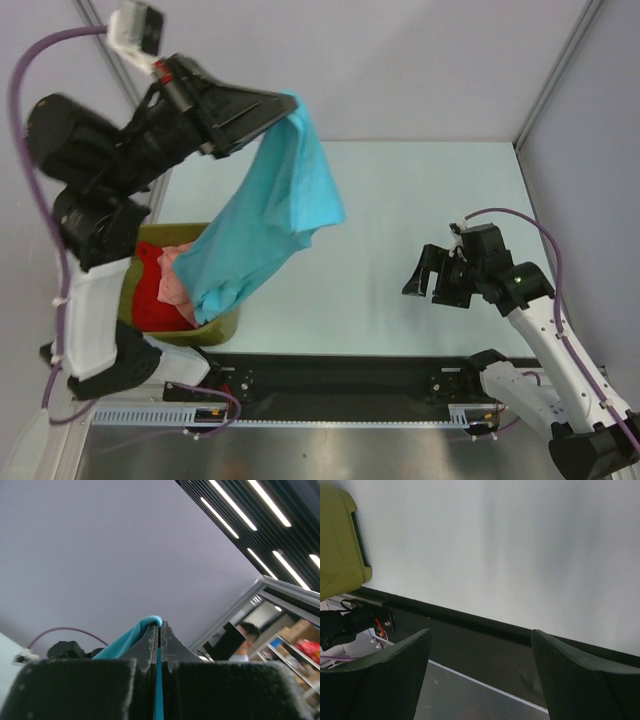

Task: Fold and stack the t-shirts
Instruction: Move the tshirt to the center of the board

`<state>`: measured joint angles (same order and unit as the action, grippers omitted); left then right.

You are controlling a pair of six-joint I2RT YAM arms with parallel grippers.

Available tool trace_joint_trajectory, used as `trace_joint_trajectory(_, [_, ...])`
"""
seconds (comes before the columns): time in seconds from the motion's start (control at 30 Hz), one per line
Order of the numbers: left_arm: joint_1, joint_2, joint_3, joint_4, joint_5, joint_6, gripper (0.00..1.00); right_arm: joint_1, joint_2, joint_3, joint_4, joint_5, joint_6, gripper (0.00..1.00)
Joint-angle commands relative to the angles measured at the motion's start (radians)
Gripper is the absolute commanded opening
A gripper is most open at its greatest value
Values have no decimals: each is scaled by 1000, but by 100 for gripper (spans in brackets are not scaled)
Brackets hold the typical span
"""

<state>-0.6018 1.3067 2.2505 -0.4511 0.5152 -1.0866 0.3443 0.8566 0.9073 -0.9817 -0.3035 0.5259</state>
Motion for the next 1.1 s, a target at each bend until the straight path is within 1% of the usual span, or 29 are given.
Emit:
trace_joint_trajectory(0.0, [-143,150,173,-17,-44,47,0,4,-31,41,-40,37,11,87])
trace_joint_trajectory(0.03, [-177,167,176,-9,-52,56,0,5,-36,39,-44,47,13,88])
trace_joint_trajectory(0.07, [-241,181,176,-2,-60,74,1,5,-48,41,-55,52,13,88])
trace_joint_trajectory(0.17, [-338,238,181,-1,-89,96,0,2,-68,31,-71,73,16,88])
trace_joint_trajectory(0.3, [-429,289,187,-9,-110,131,0,2,-96,15,-89,93,16,89])
trace_joint_trajectory(0.33, [-449,296,179,-41,-131,142,0,2,-99,9,-91,105,16,89])
trace_joint_trajectory(0.37, [-458,296,166,-58,-141,155,0,1,-99,7,-98,112,16,89])
trace_joint_trajectory(0.4, [-469,295,120,-69,-145,163,0,-1,-99,5,-101,121,16,89])
trace_joint_trajectory(0.5, [-527,292,34,-156,-197,215,0,-8,-93,7,-132,184,16,89])
trace_joint_trajectory(0.53, [-544,292,14,-249,-236,237,0,-20,-84,10,-143,223,14,89])
trace_joint_trajectory(0.57, [-584,287,-12,-305,-315,284,0,-28,-80,16,-162,240,11,89])
trace_joint_trajectory(0.6, [-604,281,-88,-395,-366,300,0,-37,-77,16,-167,253,6,89])
trace_joint_trajectory(0.63, [-627,272,-138,-426,-410,316,0,-65,-74,18,-172,260,-9,90])
trace_joint_trajectory(0.67, [-676,246,-194,-448,-493,341,10,-80,-65,21,-175,261,-18,90])
trace_joint_trajectory(0.7, [-691,226,-327,-463,-512,340,21,-97,-64,22,-178,261,-20,90])
trace_joint_trajectory(0.73, [-717,204,-397,-474,-553,335,30,-117,-62,22,-175,253,-24,90])
trace_joint_trajectory(0.77, [-730,177,-464,-475,-591,318,47,-129,-62,22,-169,251,-24,90])
trace_joint_trajectory(0.8, [-739,101,-588,-478,-677,298,58,-139,-60,19,-166,250,-24,92])
trace_joint_trajectory(0.83, [-742,60,-647,-480,-710,272,66,-145,-57,21,-160,230,-29,93])
trace_joint_trajectory(0.87, [-742,7,-699,-480,-737,214,80,-148,-54,19,-138,216,-39,98])
trace_joint_trajectory(0.9, [-742,-88,-792,-475,-789,188,89,-148,-45,15,-123,199,-49,100])
trace_joint_trajectory(0.93, [-740,-143,-830,-480,-816,162,97,-143,-39,10,-105,160,-50,100])
trace_joint_trajectory(0.97, [-739,-187,-863,-492,-845,107,98,-127,-31,7,-59,140,-53,100])
trace_joint_trajectory(1.0, [-737,-225,-911,-544,-881,76,98,-110,-10,1,-31,123,-49,100])
trace_joint_trajectory(1.03, [-733,-301,-925,-584,-947,39,97,-90,4,1,-2,83,-43,100])
trace_joint_trajectory(1.07, [-731,-332,-937,-621,-984,-26,93,-64,18,1,67,60,-35,100])
